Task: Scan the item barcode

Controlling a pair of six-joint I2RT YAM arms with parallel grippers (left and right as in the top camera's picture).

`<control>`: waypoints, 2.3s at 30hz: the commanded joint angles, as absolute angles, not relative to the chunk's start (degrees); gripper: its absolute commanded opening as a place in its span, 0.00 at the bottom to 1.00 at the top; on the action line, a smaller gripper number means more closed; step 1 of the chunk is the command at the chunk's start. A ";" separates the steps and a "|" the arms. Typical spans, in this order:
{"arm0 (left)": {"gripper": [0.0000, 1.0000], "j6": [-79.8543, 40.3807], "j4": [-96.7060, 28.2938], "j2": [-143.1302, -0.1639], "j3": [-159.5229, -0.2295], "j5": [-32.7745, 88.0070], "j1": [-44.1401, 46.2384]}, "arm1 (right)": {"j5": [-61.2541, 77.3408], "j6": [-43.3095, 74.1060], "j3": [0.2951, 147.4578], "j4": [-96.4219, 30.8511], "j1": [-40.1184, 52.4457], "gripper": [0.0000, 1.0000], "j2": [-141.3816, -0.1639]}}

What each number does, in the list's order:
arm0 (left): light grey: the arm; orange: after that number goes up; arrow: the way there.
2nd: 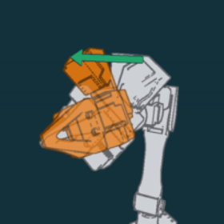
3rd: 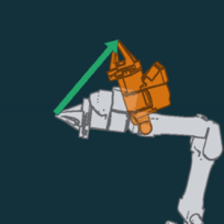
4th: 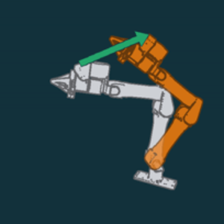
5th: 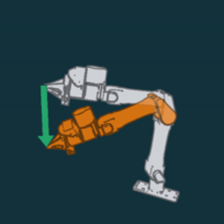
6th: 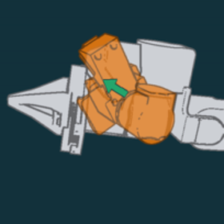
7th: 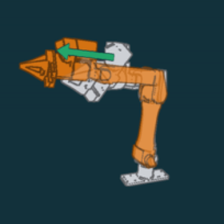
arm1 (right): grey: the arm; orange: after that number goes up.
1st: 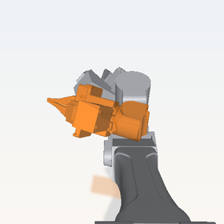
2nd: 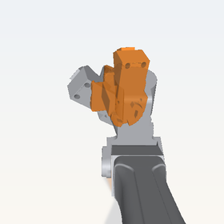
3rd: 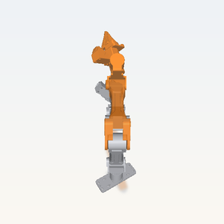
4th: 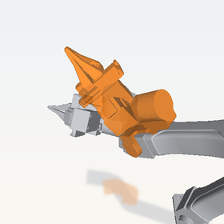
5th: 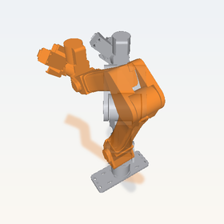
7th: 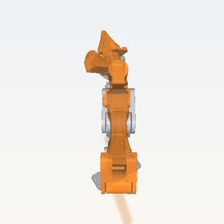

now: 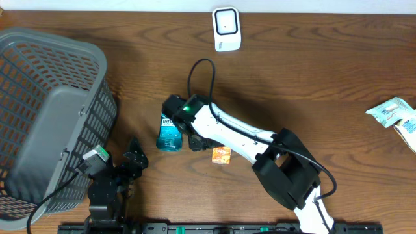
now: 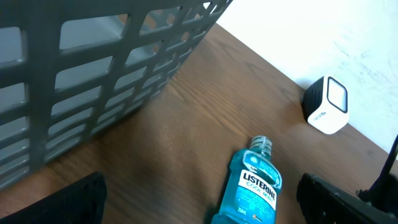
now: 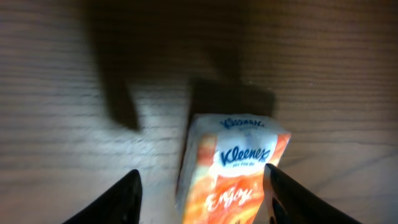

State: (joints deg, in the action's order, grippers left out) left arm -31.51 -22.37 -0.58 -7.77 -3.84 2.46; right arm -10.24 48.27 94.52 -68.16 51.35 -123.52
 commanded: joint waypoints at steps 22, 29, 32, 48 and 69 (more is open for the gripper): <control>0.98 -31.59 -23.57 -0.16 -7.27 -4.56 2.28 | -11.46 58.78 90.19 -65.12 51.42 0.20 -126.34; 0.98 -31.59 -23.57 -0.16 -7.27 -4.56 2.28 | -9.93 65.93 90.56 -67.81 48.86 0.01 -126.32; 0.98 -31.59 -23.57 -0.19 -7.27 -4.54 2.28 | -9.93 71.70 91.15 -72.03 45.65 0.02 -126.30; 0.98 -31.59 -23.57 -0.16 -7.27 -4.56 2.28 | 21.02 102.21 91.81 -84.38 22.70 0.02 -126.28; 0.98 -31.59 -23.57 -0.19 -7.27 -4.56 2.28 | 18.11 73.63 91.83 -63.90 10.85 0.18 -121.43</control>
State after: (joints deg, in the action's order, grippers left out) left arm -31.51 -22.37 -0.58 -7.77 -3.84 2.46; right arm 18.68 86.28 91.39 -63.90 14.17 -125.62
